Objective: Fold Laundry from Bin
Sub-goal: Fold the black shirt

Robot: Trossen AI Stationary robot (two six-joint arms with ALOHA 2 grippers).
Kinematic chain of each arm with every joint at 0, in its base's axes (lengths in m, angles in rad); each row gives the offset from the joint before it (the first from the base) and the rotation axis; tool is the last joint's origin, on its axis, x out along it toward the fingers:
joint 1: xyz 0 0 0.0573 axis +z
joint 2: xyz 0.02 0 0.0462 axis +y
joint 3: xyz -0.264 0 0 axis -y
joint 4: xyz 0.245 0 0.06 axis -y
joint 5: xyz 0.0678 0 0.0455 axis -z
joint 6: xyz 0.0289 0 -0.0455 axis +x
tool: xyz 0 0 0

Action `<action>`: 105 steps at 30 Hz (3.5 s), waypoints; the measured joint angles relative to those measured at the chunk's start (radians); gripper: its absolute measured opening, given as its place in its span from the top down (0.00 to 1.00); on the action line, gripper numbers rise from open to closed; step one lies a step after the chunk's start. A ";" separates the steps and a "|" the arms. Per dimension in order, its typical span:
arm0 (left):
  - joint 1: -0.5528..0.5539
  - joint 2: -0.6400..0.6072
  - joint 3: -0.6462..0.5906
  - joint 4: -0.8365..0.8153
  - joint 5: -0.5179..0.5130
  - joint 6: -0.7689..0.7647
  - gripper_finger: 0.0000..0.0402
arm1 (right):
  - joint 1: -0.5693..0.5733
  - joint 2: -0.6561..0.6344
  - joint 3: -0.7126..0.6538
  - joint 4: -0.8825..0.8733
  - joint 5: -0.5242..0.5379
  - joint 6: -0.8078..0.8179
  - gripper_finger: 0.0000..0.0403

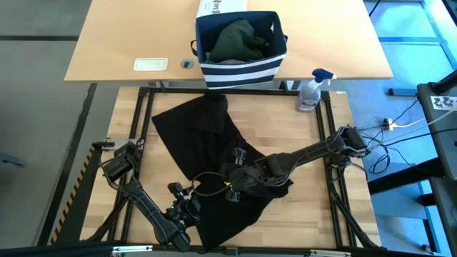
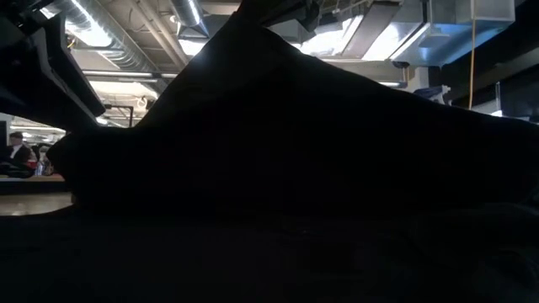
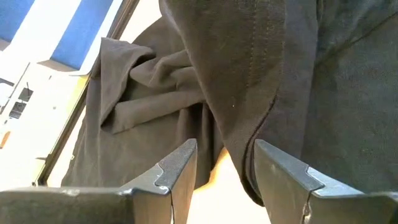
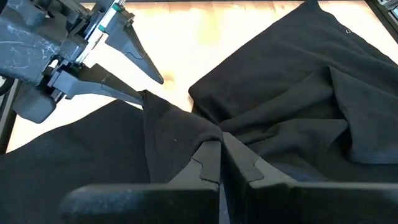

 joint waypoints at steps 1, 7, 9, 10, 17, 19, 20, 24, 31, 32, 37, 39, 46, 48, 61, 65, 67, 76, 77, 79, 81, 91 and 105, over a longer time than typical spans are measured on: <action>0.000 0.000 -0.001 0.001 0.000 0.007 0.62 | 0.000 0.000 0.000 0.000 0.000 0.000 1.00; 0.002 0.000 -0.036 0.065 0.000 0.051 0.64 | 0.000 0.000 0.000 0.000 -0.001 0.000 1.00; 0.003 0.000 -0.062 0.103 0.006 0.051 0.67 | 0.000 0.000 0.000 0.000 -0.009 0.000 1.00; 0.003 0.000 -0.073 0.116 0.011 0.052 0.68 | 0.000 0.000 0.000 -0.001 -0.012 0.000 1.00; -0.010 0.000 -0.086 0.129 0.001 0.052 0.93 | 0.000 0.000 0.000 -0.006 -0.018 0.000 1.00; -0.014 0.000 -0.086 0.129 0.002 0.052 0.98 | 0.000 0.000 0.000 -0.013 -0.018 0.000 1.00; -0.015 0.000 -0.086 0.129 0.002 0.052 0.98 | 0.000 0.000 0.000 -0.017 -0.019 0.000 1.00; -0.030 0.000 -0.080 0.124 0.010 0.052 0.99 | 0.005 0.000 0.000 -0.027 -0.083 0.005 1.00; -0.104 -0.003 -0.008 0.040 0.012 0.046 1.00 | 0.074 0.000 0.000 -0.026 -0.215 0.040 1.00; -0.113 -0.007 0.001 0.027 0.013 0.044 1.00 | 0.087 0.000 0.000 -0.026 -0.228 0.048 1.00; -0.145 -0.029 0.034 0.003 0.040 0.050 1.00 | 0.155 0.000 0.000 -0.012 -0.238 0.083 1.00; -0.151 -0.029 0.036 0.005 0.067 0.051 1.00 | 0.177 0.006 0.000 0.000 -0.235 0.093 1.00; -0.167 -0.029 0.036 0.044 0.140 0.053 1.00 | 0.225 0.073 -0.001 0.032 -0.273 0.124 1.00; -0.174 -0.029 0.036 0.049 0.159 0.069 1.00 | 0.227 0.104 -0.001 0.055 -0.314 0.134 1.00; -0.174 -0.029 0.036 0.163 0.295 0.240 1.00 | 0.230 0.248 -0.001 0.131 -0.445 0.156 0.99; -0.174 -0.029 0.036 0.209 0.302 0.291 1.00 | 0.230 0.256 -0.001 0.128 -0.459 0.114 0.94; -0.175 -0.029 0.035 0.208 0.310 0.292 1.00 | 0.231 0.256 -0.001 0.125 -0.472 0.094 0.89; -0.174 -0.029 0.035 0.209 0.332 0.297 1.00 | 0.231 0.256 -0.001 -0.105 -0.487 0.082 0.66; -0.174 -0.029 0.035 0.209 0.332 0.297 1.00 | 0.231 0.256 -0.001 -0.142 -0.467 0.089 0.66; -0.174 -0.029 0.035 0.209 0.332 0.297 1.00 | 0.236 0.249 -0.001 -0.224 -0.426 0.093 0.66; -0.174 -0.029 0.035 0.209 0.333 0.297 1.00 | 0.239 0.239 -0.001 -0.299 -0.379 0.101 0.67; -0.174 -0.029 0.035 0.211 0.342 0.310 1.00 | 0.251 0.144 -0.104 -0.424 -0.216 0.159 0.68; -0.155 -0.029 0.035 0.212 0.329 0.313 1.00 | 0.191 -0.068 -0.528 -0.139 -0.189 0.268 0.69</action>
